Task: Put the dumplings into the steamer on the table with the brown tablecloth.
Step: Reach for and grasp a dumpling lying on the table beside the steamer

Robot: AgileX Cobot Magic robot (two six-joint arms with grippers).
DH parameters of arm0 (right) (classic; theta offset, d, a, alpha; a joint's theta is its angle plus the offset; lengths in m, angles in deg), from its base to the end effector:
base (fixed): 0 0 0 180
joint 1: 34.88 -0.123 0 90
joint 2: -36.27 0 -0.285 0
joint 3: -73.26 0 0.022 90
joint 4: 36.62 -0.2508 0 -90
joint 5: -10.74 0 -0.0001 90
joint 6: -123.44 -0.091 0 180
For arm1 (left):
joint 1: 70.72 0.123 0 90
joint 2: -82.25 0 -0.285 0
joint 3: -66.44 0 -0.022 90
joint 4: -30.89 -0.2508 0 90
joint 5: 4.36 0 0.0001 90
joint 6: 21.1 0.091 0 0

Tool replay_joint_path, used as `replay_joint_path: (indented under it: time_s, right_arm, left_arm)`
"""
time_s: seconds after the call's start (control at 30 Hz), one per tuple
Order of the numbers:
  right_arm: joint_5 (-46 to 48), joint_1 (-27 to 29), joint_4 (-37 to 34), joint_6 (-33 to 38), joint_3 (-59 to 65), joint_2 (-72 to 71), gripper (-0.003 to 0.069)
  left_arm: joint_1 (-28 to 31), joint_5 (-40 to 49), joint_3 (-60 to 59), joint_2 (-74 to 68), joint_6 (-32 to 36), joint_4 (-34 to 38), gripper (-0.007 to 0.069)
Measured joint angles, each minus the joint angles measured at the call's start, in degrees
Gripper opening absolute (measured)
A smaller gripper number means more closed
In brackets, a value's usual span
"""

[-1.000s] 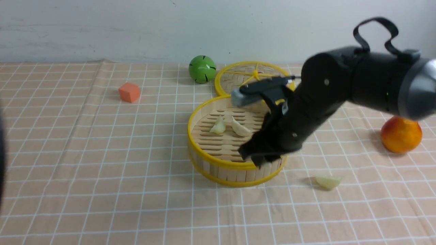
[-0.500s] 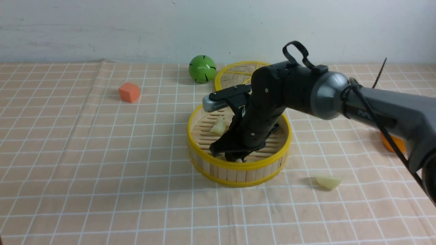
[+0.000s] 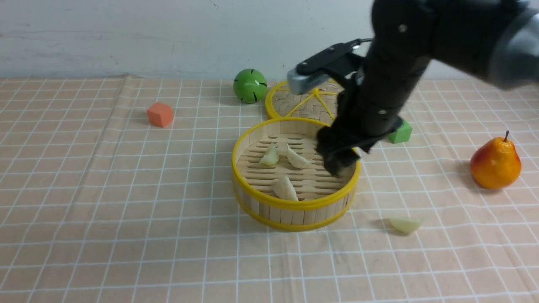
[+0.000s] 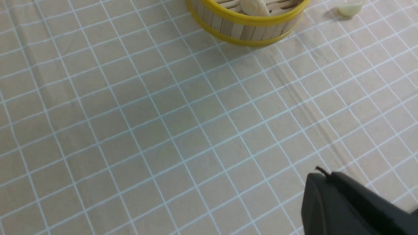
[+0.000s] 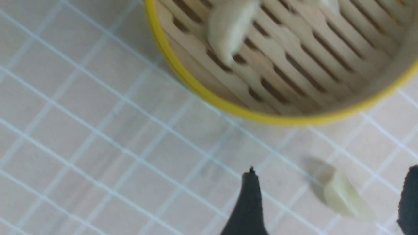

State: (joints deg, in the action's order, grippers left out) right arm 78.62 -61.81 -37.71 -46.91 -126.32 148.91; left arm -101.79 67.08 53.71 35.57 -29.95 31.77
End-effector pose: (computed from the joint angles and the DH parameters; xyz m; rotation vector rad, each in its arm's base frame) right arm 0.3478 0.1785 0.3086 -0.8775 2.6736 0.0972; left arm 0.0661 -0.0414 0.4173 0.4477 2.2694 -0.3794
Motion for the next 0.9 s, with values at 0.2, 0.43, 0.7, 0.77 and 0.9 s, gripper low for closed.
replay_joint_path:
  time_s: [0.2, 0.43, 0.7, 0.77, 0.9]
  right_arm:
    - [-5.7, 7.0, 0.2, 3.5, 15.5, -4.4, 0.0491]
    - [-16.4, 10.2, 0.4, 3.9, 20.0, 1.1, 0.0483]
    - [-22.2, 10.2, 0.4, 6.1, 20.0, 7.9, 0.0478]
    - [-22.6, 10.2, 0.6, 6.2, 20.0, 8.7, 0.0458]
    - [-23.2, 10.2, 0.4, 6.2, 20.0, 8.8, 0.0341]
  left_arm:
    - [0.0, -0.7, 0.0, 0.0, 0.0, 0.0, -0.0013]
    - [0.0, -1.7, -0.1, -1.0, 0.0, 0.2, -0.0013]
    - [0.0, -1.7, -0.1, -1.2, 0.0, 0.7, -0.0012]
    - [0.0, -1.7, -0.1, -1.2, 0.0, 1.1, -0.0012]
    - [0.0, -1.7, -0.1, -1.2, 0.0, 1.3, -0.0010]
